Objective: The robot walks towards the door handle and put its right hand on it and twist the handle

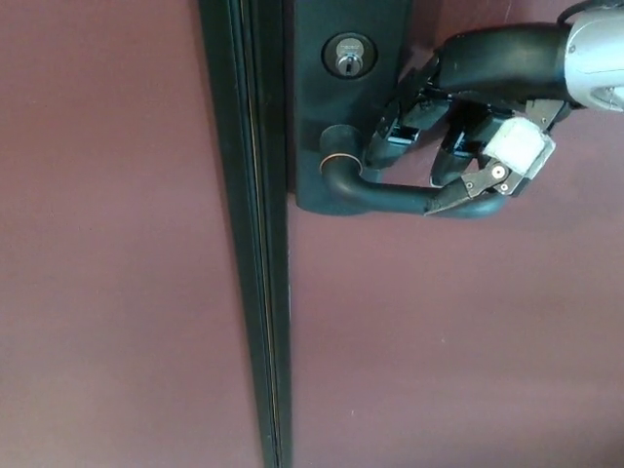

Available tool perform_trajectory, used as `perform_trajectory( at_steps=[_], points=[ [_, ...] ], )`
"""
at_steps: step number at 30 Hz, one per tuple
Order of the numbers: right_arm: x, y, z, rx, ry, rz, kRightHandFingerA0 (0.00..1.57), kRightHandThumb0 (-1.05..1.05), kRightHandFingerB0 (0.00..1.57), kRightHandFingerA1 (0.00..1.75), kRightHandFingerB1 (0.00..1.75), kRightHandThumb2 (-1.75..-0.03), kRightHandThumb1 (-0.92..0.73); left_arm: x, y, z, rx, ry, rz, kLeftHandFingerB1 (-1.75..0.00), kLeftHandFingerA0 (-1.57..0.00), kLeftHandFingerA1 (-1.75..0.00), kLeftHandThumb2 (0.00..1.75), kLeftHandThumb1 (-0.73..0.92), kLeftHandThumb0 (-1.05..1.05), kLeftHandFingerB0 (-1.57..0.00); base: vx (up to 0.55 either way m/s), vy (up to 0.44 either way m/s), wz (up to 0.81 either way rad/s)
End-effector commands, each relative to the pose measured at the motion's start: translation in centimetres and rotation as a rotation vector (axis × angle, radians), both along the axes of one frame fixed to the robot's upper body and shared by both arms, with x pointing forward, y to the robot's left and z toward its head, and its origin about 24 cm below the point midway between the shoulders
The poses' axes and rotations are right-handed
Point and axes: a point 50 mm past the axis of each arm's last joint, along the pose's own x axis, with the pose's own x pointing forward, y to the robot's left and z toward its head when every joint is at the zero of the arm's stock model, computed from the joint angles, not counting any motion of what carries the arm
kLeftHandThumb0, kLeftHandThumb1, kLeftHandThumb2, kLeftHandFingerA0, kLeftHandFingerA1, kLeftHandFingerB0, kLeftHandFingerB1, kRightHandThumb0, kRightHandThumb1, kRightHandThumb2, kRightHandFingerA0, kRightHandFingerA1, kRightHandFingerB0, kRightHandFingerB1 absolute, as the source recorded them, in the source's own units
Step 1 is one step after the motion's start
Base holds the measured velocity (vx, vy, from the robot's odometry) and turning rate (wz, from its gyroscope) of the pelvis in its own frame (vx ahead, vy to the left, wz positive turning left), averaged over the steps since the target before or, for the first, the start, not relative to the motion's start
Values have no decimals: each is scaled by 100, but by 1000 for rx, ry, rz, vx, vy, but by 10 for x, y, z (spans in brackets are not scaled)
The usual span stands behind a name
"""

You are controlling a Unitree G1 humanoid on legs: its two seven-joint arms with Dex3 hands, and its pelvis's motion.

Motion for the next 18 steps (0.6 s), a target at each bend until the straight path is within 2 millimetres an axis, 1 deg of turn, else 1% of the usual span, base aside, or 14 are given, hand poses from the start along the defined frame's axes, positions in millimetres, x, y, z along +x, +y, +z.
perform_trajectory(
  at_steps=[1, 2, 3, 4, 7, 8, 9, 15, 16, 18],
  points=[
    [2, -2, -8, -52, 23, -14, 52, -63, 38, 53, 45, -76, -46, -5, -1, -1, -5, 14, -4, -69, -70, -86, 66, 38, -15, -56, 0, 0, 0],
    [2, -2, -8, -52, 23, -14, 52, -63, 38, 53, 45, -76, -46, -5, -1, -1, -5, 14, -4, -69, -70, -86, 66, 38, -15, -56, 0, 0, 0],
    [3, 0, -13, -61, 36, -19, 58, -58, 43, 44, 36, -57, -54, -5, 0, -1, -2, 16, -9, -69, -70, -85, 66, 38, -15, -56, 0, 0, 0],
    [4, 3, -22, -79, 58, -25, 51, -62, 37, 53, 45, -77, -45, -6, -1, -2, 0, 23, -17, -69, -70, -85, 66, 38, -15, -56, 0, 0, 0],
    [4, 4, -25, -86, 62, -24, 51, -62, 37, 53, 45, -77, -45, -8, -1, -2, -1, 27, -16, -69, -70, -85, 66, 38, -15, -56, 0, 0, 0],
    [4, 6, -28, -95, 62, -19, 55, -62, 39, 55, 46, -77, -45, -9, -1, -2, -5, 26, -16, -69, -70, -86, 66, 38, -15, -56, 0, 0, 0],
    [4, 8, -34, -106, 62, -11, 55, -62, 39, 55, 46, -77, -45, -10, -1, -2, -10, 24, -17, -69, -70, -86, 66, 38, -15, -56, 0, 0, 0],
    [6, 9, -40, -101, 79, -23, 57, -61, 38, 56, 46, -77, -45, -11, -1, -2, -12, 15, -10, -69, -70, -86, 66, 38, -15, -56, 0, 0, 0],
    [7, 9, -45, -114, 87, -20, 58, -61, 39, 57, 46, -78, -45, -12, -1, -2, -11, 17, -12, -69, -69, -85, 66, 38, -15, -56, 0, 0, 0],
    [8, 9, -48, -117, 94, -21, 58, -61, 39, 57, 46, -78, -45, -12, -1, -2, -9, 18, -10, -69, -69, -85, 66, 38, -15, -56, 0, 0, 0]
  ],
)
